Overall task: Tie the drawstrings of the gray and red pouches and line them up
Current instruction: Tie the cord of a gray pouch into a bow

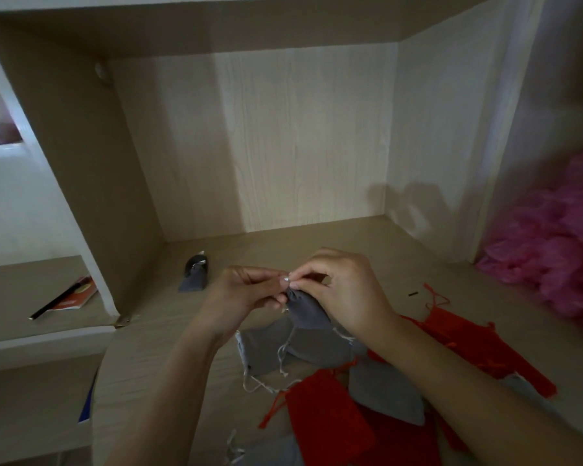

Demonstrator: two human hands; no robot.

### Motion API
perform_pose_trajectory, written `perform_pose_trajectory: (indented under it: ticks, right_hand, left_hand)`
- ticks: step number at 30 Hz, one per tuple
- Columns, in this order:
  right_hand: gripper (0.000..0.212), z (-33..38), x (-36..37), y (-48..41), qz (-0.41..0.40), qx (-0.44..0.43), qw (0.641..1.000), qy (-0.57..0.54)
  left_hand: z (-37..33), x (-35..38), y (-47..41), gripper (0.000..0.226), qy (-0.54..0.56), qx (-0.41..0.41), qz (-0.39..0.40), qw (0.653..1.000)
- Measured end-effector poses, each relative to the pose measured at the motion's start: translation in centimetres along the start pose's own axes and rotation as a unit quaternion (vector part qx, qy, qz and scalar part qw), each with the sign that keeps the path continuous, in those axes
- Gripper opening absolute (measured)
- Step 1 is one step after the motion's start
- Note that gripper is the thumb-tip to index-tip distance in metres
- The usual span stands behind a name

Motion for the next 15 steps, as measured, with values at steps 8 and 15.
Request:
perform_pose_trajectory:
  ticks: [8, 15]
  right_hand:
    - [0.015, 0.8, -0.6, 0.3, -0.054, -0.041, 0.998, 0.014]
    - [0.021, 1.6, -0.4, 0.5, -0.056, -0.075, 0.994, 0.059]
  left_hand:
    - [-0.6, 0.4, 0.2, 0.025, 0.005, 0.052, 0.002, 0.999]
    - [-1.1, 0.6, 0.2, 0.016, 0.020, 0.090, -0.007, 0.996]
Point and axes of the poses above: each hand's wrist, its own y-axis away from the middle knuckle, its own x-axis out of the palm, z = x × y, the point moved 7 cm from there along -y, towards the middle knuckle, and after that the axes turned 5 degrees about z, right-handed, at the moved point
